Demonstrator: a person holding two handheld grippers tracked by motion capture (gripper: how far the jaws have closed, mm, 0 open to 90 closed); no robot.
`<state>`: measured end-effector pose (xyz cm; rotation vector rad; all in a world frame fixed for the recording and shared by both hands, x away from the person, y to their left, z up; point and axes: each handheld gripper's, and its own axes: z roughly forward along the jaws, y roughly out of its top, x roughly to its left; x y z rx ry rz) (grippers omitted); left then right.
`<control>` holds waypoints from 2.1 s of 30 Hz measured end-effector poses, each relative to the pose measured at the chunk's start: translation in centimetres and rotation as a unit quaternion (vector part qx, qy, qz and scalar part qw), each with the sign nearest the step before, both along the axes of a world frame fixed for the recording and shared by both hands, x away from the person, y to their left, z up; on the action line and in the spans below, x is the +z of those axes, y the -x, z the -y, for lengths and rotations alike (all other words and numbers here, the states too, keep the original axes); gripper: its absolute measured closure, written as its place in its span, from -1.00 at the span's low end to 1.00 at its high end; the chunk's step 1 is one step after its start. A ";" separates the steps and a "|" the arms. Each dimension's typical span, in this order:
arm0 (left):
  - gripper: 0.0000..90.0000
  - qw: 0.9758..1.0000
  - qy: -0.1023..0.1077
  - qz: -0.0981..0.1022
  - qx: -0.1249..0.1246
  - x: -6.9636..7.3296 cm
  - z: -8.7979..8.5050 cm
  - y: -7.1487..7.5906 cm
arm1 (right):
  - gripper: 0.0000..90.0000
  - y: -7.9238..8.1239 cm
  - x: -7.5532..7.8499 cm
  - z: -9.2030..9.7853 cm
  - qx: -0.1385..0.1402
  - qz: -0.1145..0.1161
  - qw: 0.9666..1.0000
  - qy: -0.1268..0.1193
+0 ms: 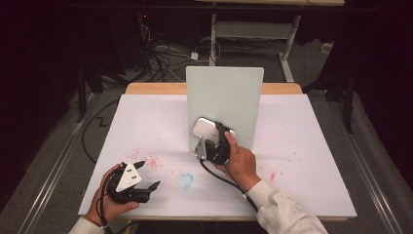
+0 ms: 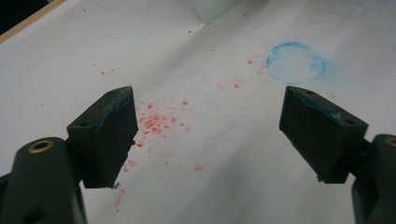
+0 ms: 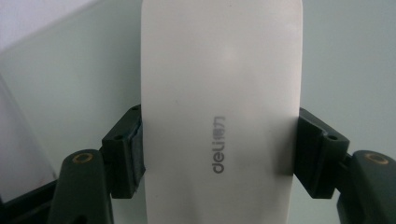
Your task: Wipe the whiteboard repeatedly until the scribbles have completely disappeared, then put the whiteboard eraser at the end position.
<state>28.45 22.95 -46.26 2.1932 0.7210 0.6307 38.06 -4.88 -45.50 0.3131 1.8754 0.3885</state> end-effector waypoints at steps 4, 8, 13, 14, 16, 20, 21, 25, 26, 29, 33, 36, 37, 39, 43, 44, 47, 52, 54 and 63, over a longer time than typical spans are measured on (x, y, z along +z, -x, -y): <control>-0.59 1.000 -0.002 0.000 -0.001 0.0 0.1 0.0 | -0.31 0.4 -0.9 1.0 -0.008 -0.011 1.000 0.006; -0.59 1.000 -0.002 0.001 0.000 0.0 0.1 -0.1 | -0.31 0.7 -1.2 2.3 -0.010 -0.046 0.999 -0.010; -0.59 1.000 -0.001 0.001 0.002 0.0 0.0 -0.2 | -0.31 1.1 0.3 4.2 0.013 -0.087 0.993 -0.083; -0.59 1.000 -0.001 0.001 0.002 0.0 0.0 -0.3 | -0.31 1.2 0.7 4.5 0.016 -0.091 0.991 -0.097; -0.59 1.000 -0.001 0.001 0.003 -0.1 0.1 -0.4 | -0.31 1.4 1.3 5.0 0.021 -0.097 0.988 -0.116; -0.59 1.000 -0.001 0.001 0.002 -0.1 0.1 -0.5 | -0.31 1.6 1.9 5.9 0.028 -0.108 0.984 -0.140; -0.59 1.000 0.000 0.001 0.002 -0.1 0.1 -0.5 | -0.31 1.6 2.0 6.1 0.030 -0.112 0.983 -0.144; -0.59 1.000 -0.003 0.000 0.002 -0.2 0.0 -0.6 | -0.31 1.8 2.7 7.1 0.044 -0.122 0.978 -0.162; -0.59 1.000 -0.004 -0.001 0.002 -0.2 0.0 -0.6 | -0.31 1.9 2.9 7.3 0.045 -0.124 0.977 -0.166; -0.59 1.000 -0.005 0.000 0.001 -0.2 0.0 -0.5 | -0.31 2.0 3.5 8.0 0.057 -0.137 0.971 -0.187; -0.59 1.000 -0.006 0.000 0.001 -0.2 0.1 -0.5 | -0.31 2.2 4.0 8.9 0.062 -0.145 0.967 -0.200; -0.59 1.000 -0.006 0.000 0.002 -0.2 0.0 -0.5 | -0.31 2.3 4.4 9.6 0.068 -0.153 0.963 -0.212; -0.59 1.000 -0.007 0.000 0.003 -0.2 0.0 -0.5 | -0.31 2.3 4.6 9.8 0.070 -0.158 0.961 -0.214; -0.59 1.000 -0.006 -0.001 0.005 -0.2 0.0 -0.5 | -0.31 2.4 4.7 10.2 0.072 -0.160 0.960 -0.216; -0.59 1.000 -0.007 0.000 0.003 -0.2 0.1 -0.5 | -0.31 2.6 4.9 11.0 0.076 -0.172 0.955 -0.229; -0.59 1.000 -0.009 0.000 0.002 -0.2 0.2 -0.6 | -0.31 2.7 5.0 11.2 0.078 -0.175 0.954 -0.229; -0.59 1.000 -0.013 0.001 -0.002 -0.2 0.4 -0.6 | -0.31 3.0 5.1 11.8 0.083 -0.184 0.950 -0.237; -0.59 1.000 -0.015 0.000 -0.004 -0.2 0.5 -0.6 | -0.32 3.6 5.1 12.5 0.092 -0.200 0.946 -0.236; -0.59 1.000 -0.016 0.001 -0.004 -0.2 0.5 -0.6 | -0.32 3.7 5.0 12.7 0.096 -0.210 0.944 -0.234; -0.59 1.000 -0.019 -0.001 -0.005 -0.3 0.6 -0.6 | -0.32 4.0 4.4 12.9 0.117 -0.255 0.937 -0.207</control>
